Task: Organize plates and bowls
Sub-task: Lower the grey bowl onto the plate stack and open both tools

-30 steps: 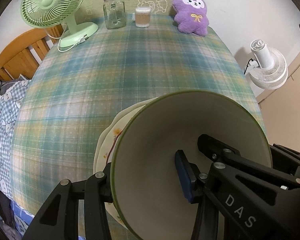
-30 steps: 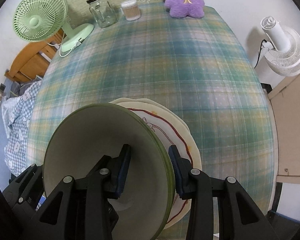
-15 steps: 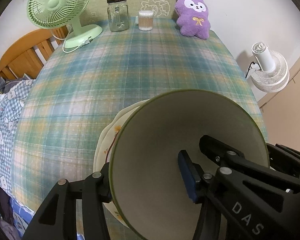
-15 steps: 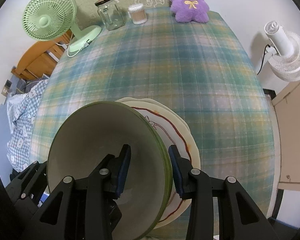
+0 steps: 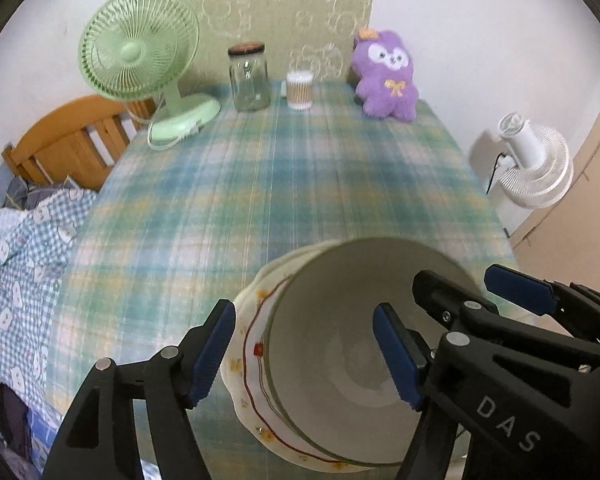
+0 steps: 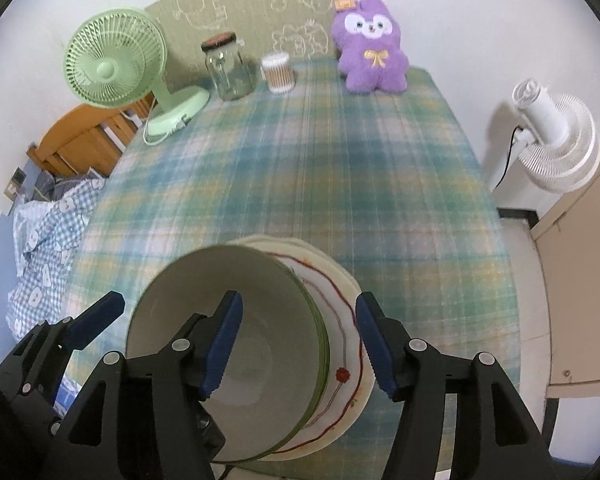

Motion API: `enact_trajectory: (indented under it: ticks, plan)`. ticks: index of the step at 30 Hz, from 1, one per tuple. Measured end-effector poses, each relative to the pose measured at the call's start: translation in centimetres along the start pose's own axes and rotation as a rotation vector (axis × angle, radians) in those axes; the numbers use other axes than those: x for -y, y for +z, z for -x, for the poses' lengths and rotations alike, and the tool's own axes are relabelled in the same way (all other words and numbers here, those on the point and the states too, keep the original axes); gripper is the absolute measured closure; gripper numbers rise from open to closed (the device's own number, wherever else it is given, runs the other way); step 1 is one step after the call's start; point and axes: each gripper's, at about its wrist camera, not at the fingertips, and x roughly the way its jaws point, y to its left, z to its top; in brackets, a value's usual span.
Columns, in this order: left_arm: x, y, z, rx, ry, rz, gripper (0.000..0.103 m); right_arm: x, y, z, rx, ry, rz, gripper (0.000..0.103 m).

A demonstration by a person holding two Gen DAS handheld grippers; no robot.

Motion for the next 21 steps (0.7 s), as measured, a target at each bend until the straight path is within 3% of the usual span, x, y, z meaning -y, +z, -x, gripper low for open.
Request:
enact_trajectory:
  ticks: [6, 9, 21]
  plan:
    - [-1.0, 0.8, 2.4, 0.092, -0.009, -0.021, 0.030, -1.6, 0.7, 2.5, 0.080, -0.041, 0.023, 0.035]
    - [-2.0, 1.1, 3.4, 0.137, -0.015, -0.037, 0.024, -2.6, 0.9, 3.6, 0.118, -0.070, 0.024, 0.035]
    - [-9.5, 1.8, 6.8, 0.242, -0.054, -0.075, 0.011, -9.7, 0.7, 6.9, 0.245, -0.146, -0.021, 0.029]
